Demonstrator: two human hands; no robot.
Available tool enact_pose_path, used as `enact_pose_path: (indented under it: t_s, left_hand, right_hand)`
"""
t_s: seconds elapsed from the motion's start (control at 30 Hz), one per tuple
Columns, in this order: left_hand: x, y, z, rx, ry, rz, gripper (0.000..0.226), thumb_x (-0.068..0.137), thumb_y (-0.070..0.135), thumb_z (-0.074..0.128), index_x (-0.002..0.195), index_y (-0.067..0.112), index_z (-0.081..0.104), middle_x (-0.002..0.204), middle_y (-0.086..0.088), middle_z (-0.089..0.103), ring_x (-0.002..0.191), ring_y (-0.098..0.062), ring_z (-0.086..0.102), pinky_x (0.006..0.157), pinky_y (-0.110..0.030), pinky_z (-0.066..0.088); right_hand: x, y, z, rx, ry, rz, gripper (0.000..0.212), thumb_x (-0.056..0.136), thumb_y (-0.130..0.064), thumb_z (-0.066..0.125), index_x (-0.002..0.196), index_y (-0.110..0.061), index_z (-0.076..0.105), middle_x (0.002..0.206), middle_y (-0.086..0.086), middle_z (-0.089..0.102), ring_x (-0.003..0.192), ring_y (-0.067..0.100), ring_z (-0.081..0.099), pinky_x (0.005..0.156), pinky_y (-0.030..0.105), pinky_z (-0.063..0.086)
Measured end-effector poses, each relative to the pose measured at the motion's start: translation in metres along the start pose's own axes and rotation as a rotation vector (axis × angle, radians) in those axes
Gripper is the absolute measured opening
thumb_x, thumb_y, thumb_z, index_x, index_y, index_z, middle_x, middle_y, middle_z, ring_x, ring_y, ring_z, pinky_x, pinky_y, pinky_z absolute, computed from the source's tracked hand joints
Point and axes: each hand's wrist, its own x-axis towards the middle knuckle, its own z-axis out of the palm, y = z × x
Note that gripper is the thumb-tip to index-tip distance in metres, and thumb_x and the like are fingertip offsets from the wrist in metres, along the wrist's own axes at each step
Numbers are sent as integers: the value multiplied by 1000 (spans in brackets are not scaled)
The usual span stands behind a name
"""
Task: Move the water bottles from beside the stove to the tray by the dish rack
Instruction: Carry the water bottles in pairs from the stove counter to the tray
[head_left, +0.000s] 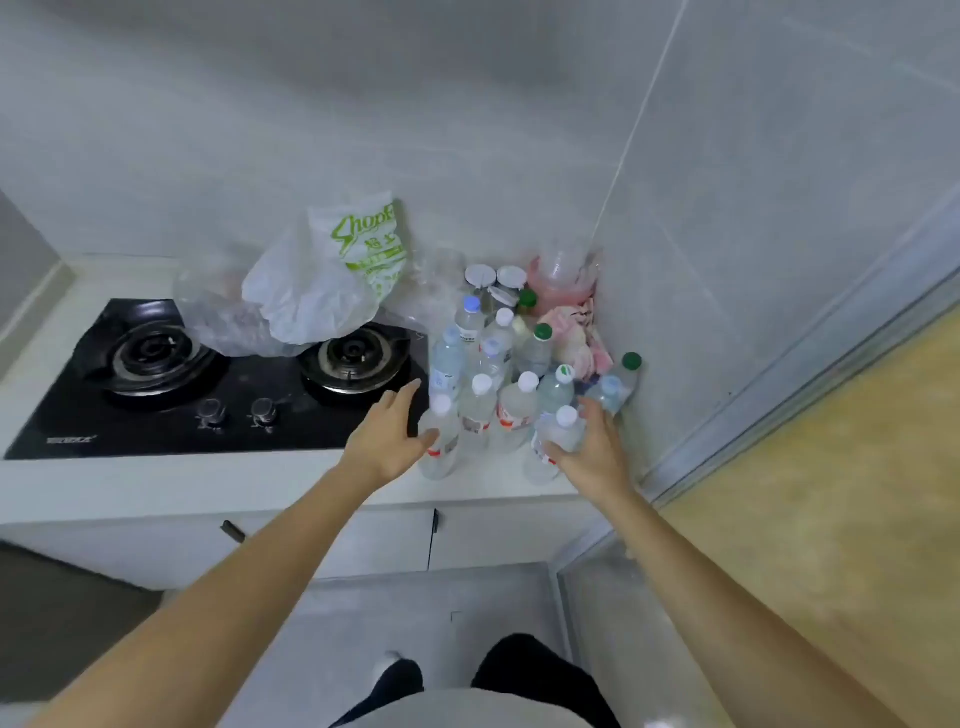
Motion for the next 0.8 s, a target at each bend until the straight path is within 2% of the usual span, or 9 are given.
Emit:
enact_pose_path:
  t_s: [0.07,0.13,0.23,0.3,0.4,0.47,0.53,0.67,0.8]
  left_hand:
    - [13,-5,9,-103,-50,-78,96,90,44,75,165,27,19,163,-4,34,147,-27,42,114,-45,42]
    - [21,-11,22,-146,-110,-138,101,86,45,80,165,23,21,160,-6,37,146,-27,43,116,-44,41]
    - [31,-18,42,-219,-79,-151,92,82,45,83,158,24,35,143,-1,51,134,-22,51,110,-45,46]
    - [36,-20,54,-223,-78,-122,77,81,34,84,146,27,44,128,7,53,123,-18,53,103,-46,50]
    - [48,-22,71,-228,-43,-148,69,77,26,87,134,28,48,125,8,55,115,-18,56,96,-48,53]
    - [54,-21,78,-261,-2,-181,69,75,28,88,130,32,47,123,9,58,111,-19,59,92,-46,55]
    - [58,-19,83,-273,34,-211,67,75,30,89,126,31,46,116,11,62,105,-20,61,85,-43,55]
    - [55,-13,89,-242,97,-247,49,79,33,88,103,27,45,92,17,60,88,-19,62,62,-33,46]
    - [38,-8,83,-246,140,-284,48,78,37,88,103,26,49,93,13,64,89,-21,64,71,-42,55]
  right_hand:
    - [5,9,14,54,10,113,87,73,-36,90,144,-23,42,138,0,49,131,30,51,108,47,46]
    - [7,23,29,66,-43,228,101,63,-41,92,147,-25,39,141,4,48,132,32,51,110,51,46]
    - [31,64,59,75,-65,307,108,51,-52,91,143,-27,42,138,3,52,129,30,55,109,53,48]
    - [39,62,65,111,-39,307,103,49,-52,90,137,-24,45,133,2,58,125,29,59,106,51,51]
    - [45,54,65,162,-7,329,80,67,-22,95,131,-16,47,128,4,62,118,29,60,98,41,51]
    - [49,57,67,193,33,322,73,69,-15,94,125,-18,48,123,3,65,112,27,61,92,37,50]
    - [52,60,67,216,62,307,72,66,-17,96,120,-21,48,118,0,67,108,25,63,90,37,51]
    - [54,66,63,165,30,251,66,67,-23,96,113,-17,49,109,-2,66,104,30,65,85,39,53]
    - [53,66,48,132,-23,131,63,68,-36,95,115,-23,55,111,-2,72,104,27,67,84,40,56]
